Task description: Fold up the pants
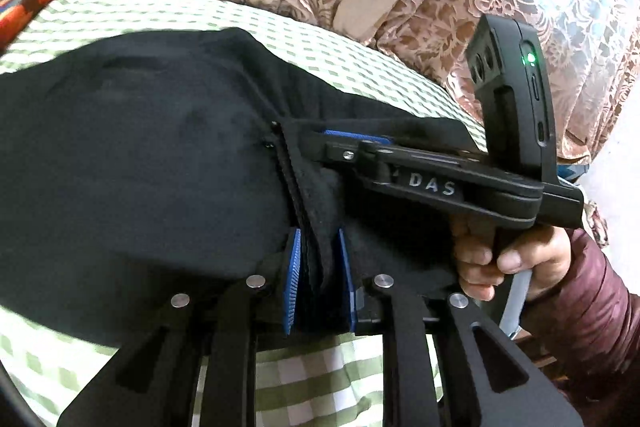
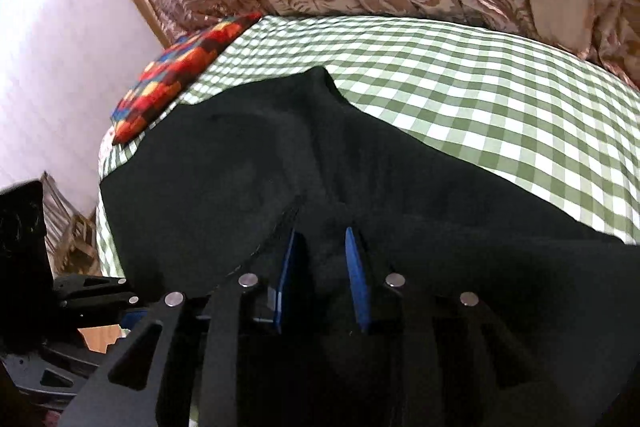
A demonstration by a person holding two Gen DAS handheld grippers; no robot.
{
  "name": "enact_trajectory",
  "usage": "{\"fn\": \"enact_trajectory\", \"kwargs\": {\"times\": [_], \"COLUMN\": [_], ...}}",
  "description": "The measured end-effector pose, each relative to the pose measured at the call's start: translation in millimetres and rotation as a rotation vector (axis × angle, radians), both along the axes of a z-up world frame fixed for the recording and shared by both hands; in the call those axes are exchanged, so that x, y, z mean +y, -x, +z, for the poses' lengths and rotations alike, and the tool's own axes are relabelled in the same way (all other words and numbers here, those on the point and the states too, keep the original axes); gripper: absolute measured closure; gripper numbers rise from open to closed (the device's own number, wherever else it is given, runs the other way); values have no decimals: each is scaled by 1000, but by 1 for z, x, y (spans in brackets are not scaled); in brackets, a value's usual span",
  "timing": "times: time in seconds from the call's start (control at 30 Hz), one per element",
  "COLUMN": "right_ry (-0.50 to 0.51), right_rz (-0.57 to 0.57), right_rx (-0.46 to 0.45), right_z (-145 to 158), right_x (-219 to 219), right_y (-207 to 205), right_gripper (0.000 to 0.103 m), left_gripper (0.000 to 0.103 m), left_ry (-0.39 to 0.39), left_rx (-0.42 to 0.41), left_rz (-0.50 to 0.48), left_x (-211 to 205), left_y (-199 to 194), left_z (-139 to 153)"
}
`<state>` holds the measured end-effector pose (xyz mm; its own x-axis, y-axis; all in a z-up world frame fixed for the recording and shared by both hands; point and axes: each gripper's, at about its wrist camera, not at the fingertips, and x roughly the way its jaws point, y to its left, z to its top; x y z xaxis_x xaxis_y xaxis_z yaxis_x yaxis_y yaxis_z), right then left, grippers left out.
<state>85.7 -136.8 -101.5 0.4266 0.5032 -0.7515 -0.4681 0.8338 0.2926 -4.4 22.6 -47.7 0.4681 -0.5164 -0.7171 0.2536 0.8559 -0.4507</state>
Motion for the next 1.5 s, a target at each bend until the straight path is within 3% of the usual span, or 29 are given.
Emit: {"fn": "enact_trajectory", "kwargs": {"times": [0.1,0.13,0.27,0.37,0.57,0.83,1.33,1.43,1.5], "right_ry": [-17,-28,-49,-64,-53,-33,-23,-37,-53], "right_rz": [-13,-15,-48,-84,-164,-264,-255,-245,-233], "right_rx": [-23,-31,-43,-43,-44,-44,-43,-27,-19], "right_z": [13,18,27,31,33,34,8,7,8], "right_x": [-4,-7,-21,-39,-79,-123,-131,-132,-129], "right_y": [11,18,41,63,103,127,140,139,138], "right_gripper": [63,63,63,61,61,61,61,53,41], "left_gripper": [71,68,68,68,68,68,66,62,58], "left_ry": [-89,-114,-204,-230,-254,-267,-324,-311,-314], "left_rx": [-30,-42,-78,-90,-135,-144,-94,-91,-93], "left_rz": [47,63,142,174,166,124,77,83,96], "left_x": [1,2,9,12,6,-13,-30,-29,-27], "left_y": [8,10,17,21,29,32,25,24,24], "left_z": [13,16,25,30,38,37,14,14,14]}}
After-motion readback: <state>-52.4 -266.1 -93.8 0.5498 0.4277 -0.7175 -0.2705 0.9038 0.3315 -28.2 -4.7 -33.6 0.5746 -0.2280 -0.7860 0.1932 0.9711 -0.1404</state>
